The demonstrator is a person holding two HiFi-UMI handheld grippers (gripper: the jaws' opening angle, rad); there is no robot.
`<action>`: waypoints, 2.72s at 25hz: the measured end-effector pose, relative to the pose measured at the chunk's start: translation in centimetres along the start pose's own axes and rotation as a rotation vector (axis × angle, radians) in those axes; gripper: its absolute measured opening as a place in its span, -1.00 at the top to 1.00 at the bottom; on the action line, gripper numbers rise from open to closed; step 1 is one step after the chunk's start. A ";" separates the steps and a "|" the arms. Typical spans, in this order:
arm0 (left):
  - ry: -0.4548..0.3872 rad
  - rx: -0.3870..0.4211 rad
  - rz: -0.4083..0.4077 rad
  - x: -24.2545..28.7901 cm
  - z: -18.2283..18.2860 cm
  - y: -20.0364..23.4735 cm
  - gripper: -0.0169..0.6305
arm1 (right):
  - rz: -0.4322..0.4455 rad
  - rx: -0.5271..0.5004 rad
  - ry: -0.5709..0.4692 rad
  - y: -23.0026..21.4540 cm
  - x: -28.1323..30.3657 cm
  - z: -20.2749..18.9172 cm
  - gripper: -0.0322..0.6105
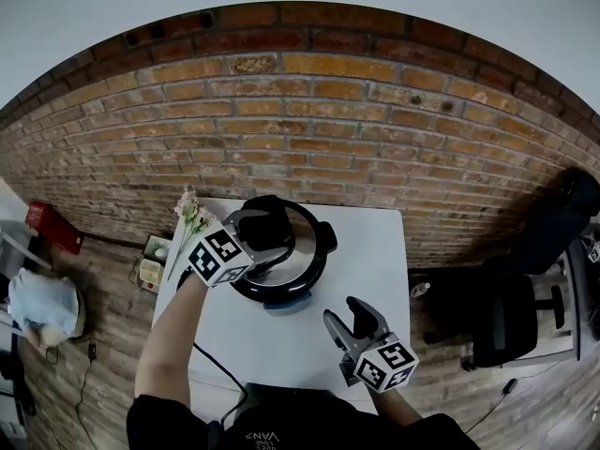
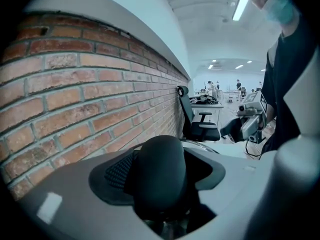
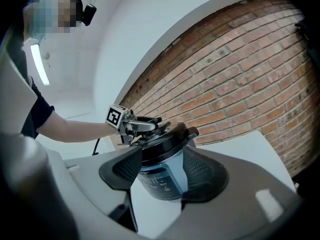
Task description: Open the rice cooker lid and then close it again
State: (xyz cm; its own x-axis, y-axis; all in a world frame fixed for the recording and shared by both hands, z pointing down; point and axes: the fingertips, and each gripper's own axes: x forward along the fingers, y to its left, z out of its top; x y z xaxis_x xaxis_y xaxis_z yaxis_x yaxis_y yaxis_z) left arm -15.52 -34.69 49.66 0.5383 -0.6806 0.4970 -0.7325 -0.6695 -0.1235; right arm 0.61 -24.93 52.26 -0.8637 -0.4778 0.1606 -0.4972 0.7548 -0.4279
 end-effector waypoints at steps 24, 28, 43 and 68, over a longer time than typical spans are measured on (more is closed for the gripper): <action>-0.428 -0.195 0.636 -20.2 -0.8 -14.7 0.01 | 0.157 -0.124 -0.011 6.8 -6.0 -0.4 0.13; -0.417 -0.229 0.703 -22.9 -2.4 -19.9 0.01 | 0.187 -0.148 0.000 8.7 -8.6 -1.4 0.13; -0.405 -0.257 0.808 -25.8 -4.3 -35.5 0.14 | 0.177 -0.237 0.052 11.6 -18.2 -5.2 0.33; -0.312 -0.393 1.025 -17.7 -2.3 -42.8 0.94 | 0.354 -0.249 0.208 5.0 -21.8 -4.9 0.88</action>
State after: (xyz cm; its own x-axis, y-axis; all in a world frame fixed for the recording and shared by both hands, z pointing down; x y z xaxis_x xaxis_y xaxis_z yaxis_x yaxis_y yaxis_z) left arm 5.36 6.62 48.10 -0.3489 -0.9341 0.0755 -0.9371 0.3465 -0.0431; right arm 16.52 -8.58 50.99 -0.9692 -0.0906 0.2290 -0.1519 0.9518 -0.2664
